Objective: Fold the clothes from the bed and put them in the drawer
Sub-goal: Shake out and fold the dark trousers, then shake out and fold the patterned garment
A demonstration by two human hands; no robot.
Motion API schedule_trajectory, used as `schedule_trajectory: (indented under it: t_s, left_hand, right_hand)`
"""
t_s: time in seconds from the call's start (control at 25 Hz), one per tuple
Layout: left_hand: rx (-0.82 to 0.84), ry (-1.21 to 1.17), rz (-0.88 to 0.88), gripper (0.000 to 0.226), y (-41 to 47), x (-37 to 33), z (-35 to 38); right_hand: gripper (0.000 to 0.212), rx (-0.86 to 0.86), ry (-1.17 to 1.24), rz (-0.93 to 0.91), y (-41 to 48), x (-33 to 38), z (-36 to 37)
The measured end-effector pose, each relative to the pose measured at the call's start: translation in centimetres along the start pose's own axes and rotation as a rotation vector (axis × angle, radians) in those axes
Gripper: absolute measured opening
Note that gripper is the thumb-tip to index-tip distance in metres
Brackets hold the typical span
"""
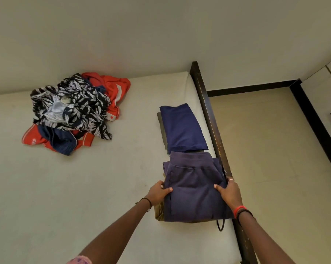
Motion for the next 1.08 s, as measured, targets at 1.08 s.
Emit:
schedule_trajectory:
  t_s: [1.08]
  left_hand:
    - [-0.793,-0.244,0.218,0.017,-10.9,2.7,-38.3]
  right_hand:
    - [0.019,0.228,-0.091,-0.538,-5.0,43.2,22.3]
Point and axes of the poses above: each hand's wrist, its own y-axis towards the middle knuckle, its own z-axis out of the palm, x = y × z, the point moved 3 cm from there along y, towards the middle knuckle, and after that the axes turned 13 degrees about x, right-handed, at the moved point
